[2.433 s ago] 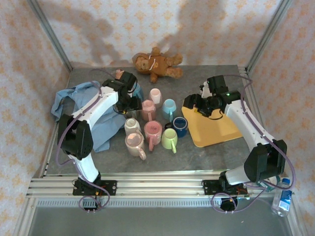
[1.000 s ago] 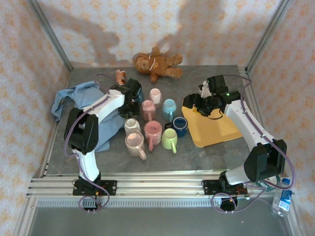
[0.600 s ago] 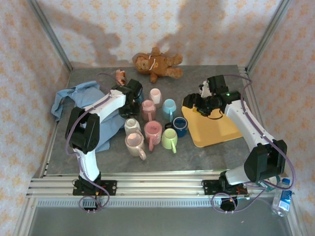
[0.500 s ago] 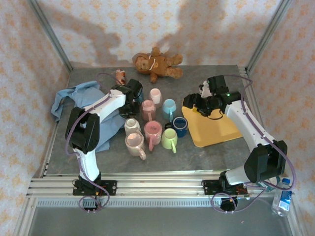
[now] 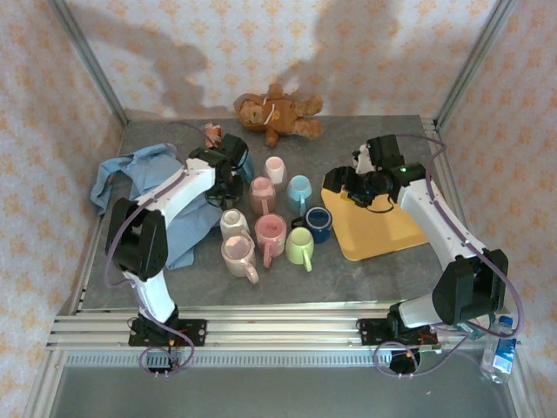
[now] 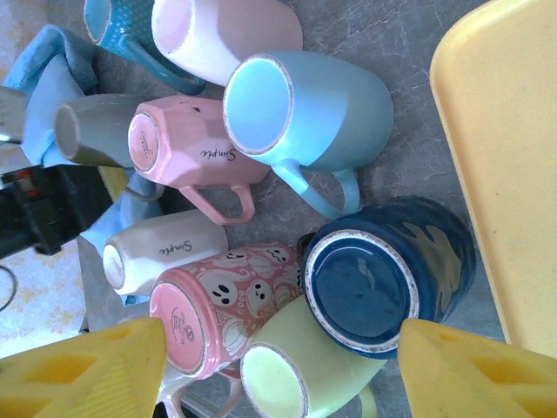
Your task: Turn the mug right side up
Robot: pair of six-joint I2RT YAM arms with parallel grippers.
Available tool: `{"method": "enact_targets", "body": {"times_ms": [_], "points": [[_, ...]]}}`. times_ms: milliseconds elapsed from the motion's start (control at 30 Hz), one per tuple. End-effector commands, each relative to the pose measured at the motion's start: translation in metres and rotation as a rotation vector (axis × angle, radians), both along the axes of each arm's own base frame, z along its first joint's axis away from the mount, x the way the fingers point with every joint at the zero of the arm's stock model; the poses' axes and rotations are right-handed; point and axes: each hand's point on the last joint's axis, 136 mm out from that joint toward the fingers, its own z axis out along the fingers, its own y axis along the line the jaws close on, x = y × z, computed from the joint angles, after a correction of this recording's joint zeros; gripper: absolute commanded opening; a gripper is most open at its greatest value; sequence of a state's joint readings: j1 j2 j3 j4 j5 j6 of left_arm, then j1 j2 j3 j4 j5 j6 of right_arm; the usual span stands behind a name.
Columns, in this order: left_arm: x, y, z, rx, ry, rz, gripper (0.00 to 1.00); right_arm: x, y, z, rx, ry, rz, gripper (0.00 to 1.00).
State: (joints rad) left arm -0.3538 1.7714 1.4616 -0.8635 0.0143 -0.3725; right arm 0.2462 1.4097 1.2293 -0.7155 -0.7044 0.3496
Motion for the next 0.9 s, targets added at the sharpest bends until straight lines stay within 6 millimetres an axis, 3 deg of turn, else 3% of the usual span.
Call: {"method": "enact_targets", "body": {"times_ms": [0, 467, 633, 867], "points": [[0.01, 0.006, 0.057, 0.013, -0.168, -0.015, 0.0, -0.001, 0.002, 0.008, 0.022, -0.029, -0.003, 0.71], [0.007, -0.015, 0.167, -0.14, -0.432, -0.162, 0.0, 0.004, 0.014, 0.028, 0.111, -0.083, 0.016, 0.7], [0.005, -0.019, 0.177, -0.154, -0.439, -0.186, 0.0, 0.005, 0.015, 0.029, 0.124, -0.088, 0.006, 0.7], [0.008, -0.02, 0.171, -0.155, -0.439, -0.177, 0.0, 0.005, 0.014, 0.029, 0.117, -0.086, 0.008, 0.69]]}}
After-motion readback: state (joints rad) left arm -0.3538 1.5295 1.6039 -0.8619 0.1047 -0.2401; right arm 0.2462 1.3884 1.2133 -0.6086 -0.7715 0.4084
